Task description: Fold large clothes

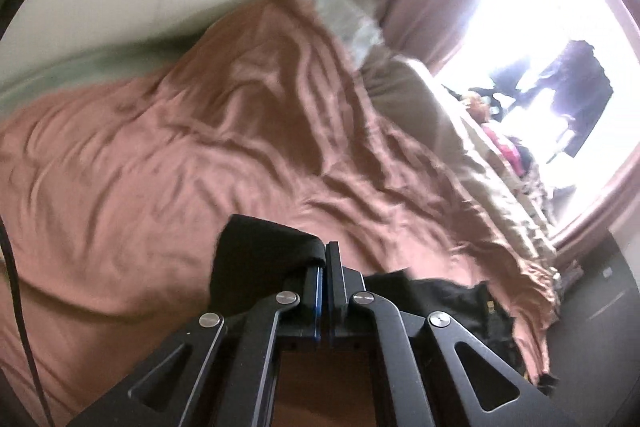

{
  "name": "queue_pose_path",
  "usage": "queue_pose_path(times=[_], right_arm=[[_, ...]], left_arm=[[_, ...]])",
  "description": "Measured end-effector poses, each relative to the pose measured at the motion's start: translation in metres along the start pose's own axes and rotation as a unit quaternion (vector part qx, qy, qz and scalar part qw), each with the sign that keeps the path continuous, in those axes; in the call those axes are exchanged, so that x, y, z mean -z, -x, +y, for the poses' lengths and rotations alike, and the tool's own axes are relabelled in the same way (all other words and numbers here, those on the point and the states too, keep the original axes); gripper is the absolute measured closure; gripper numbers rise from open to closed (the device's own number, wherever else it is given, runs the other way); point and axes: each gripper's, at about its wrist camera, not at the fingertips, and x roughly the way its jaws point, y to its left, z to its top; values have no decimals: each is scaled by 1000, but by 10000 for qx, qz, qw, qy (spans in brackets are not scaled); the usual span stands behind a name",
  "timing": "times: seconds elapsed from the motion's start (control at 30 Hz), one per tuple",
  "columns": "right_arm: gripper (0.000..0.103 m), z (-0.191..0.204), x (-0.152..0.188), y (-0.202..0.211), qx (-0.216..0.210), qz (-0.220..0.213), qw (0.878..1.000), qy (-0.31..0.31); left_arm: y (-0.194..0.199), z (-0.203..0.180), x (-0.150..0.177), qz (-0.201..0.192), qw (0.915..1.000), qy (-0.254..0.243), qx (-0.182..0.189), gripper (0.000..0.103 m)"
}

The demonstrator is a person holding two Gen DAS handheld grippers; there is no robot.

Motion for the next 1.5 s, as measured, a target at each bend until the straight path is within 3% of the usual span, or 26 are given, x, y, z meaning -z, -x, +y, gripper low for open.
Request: queue_pose_path(times=[0.3,0.47,0.77,0.9,1.03,1.17,1.4,1.47,1.5], right_arm=[[75,-22,-17,-78,-100,456,9967,-662],[75,-26,-33,-76,-170,594,9953,-747],[74,-67,-19,18,-649,180,9909,-1166],[38,-98,-2,66,-795,-168,9864,-1430],[36,-129,23,114,-759,-494,9832,-1588],[36,-155,55,153,-729,-703,9791,-1763],[36,-195,93,208,-296,-931,9763,-1932],[36,-203,100,219,-229,-938,9752,-1994],[36,-208,105,222,-220,-920,9749,-2015]], left_arm=[[25,-112,-19,-252,9923,-924,788,103],[31,-168,-14,-244,9840,-1258,1240,103],[40,-265,13,-152,9613,-1949,1940,103],[39,-301,32,-44,9498,-2215,2207,103],[35,-341,63,134,9329,-2620,2466,103],[19,-374,99,486,9175,-2892,2688,103],[-11,-420,170,1215,8909,-3114,3076,102],[-30,-433,203,1750,8816,-3393,2776,94],[-39,-435,217,2010,8766,-3507,2610,81]])
